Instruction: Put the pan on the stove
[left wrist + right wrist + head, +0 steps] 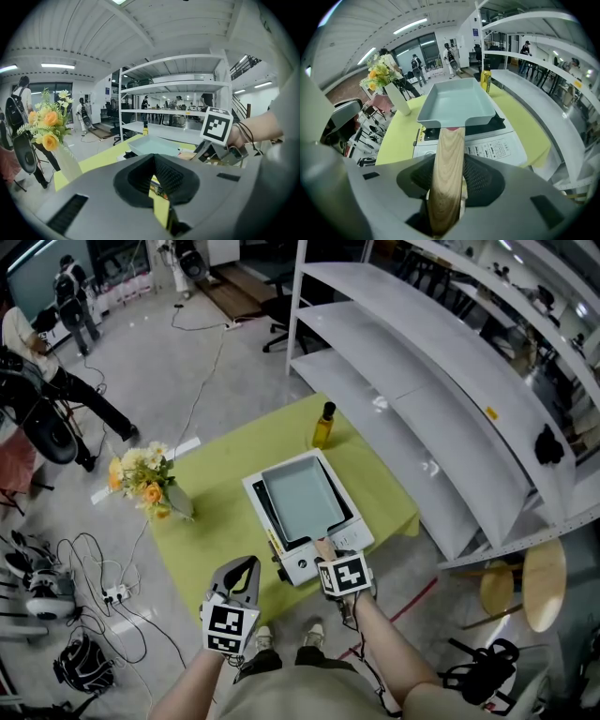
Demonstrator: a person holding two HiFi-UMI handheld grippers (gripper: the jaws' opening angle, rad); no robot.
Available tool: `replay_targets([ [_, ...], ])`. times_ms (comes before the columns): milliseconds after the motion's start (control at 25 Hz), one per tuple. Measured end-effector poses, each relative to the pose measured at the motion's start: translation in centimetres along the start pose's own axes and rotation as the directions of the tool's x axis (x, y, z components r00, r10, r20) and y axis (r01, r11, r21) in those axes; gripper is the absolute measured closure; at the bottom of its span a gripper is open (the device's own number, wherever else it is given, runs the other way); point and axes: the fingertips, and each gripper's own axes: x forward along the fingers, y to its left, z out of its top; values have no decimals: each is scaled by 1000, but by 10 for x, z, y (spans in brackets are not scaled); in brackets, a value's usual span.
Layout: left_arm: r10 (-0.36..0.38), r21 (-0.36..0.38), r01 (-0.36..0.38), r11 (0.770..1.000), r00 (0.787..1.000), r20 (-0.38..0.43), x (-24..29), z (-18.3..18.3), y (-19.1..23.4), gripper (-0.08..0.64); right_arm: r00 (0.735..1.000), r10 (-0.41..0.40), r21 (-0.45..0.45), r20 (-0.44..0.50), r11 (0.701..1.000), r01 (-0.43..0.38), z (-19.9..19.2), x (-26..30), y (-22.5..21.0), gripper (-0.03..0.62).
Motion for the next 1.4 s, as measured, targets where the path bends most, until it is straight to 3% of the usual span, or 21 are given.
replay_targets([
  [80, -2, 0, 2, 1000, 1000, -1, -1, -1, -1, 552, 1000, 4, -8, 5, 1000, -4, 0, -2, 1, 398],
  [400, -1, 10, 1, 1000, 1000, 9, -8, 3, 0, 552, 996, -1, -6, 88, 1000, 1, 11, -32, 0, 367],
  [680, 7, 45, -9, 999, 999, 43, -26, 35, 4, 552, 978, 78, 19, 192, 996, -83, 33, -79, 11, 374],
  [800, 13, 61, -17, 998, 997, 73, -35, 52, 6, 552, 964, 86, 6, 250, 996, -90, 44, -104, 18, 409],
  [960, 28, 83, -39, 996, 991, 133, -49, 80, 8, 552, 935, 103, -9, 338, 994, -107, 61, -140, 28, 476],
  [1160, 41, 102, -64, 993, 975, 220, -71, 117, 8, 552, 880, 104, -23, 464, 994, -105, 79, -192, 35, 561],
  [1400, 25, 148, -74, 986, 952, 305, -101, 153, -1, 552, 807, 113, -62, 580, 994, -94, 91, -250, 52, 586],
])
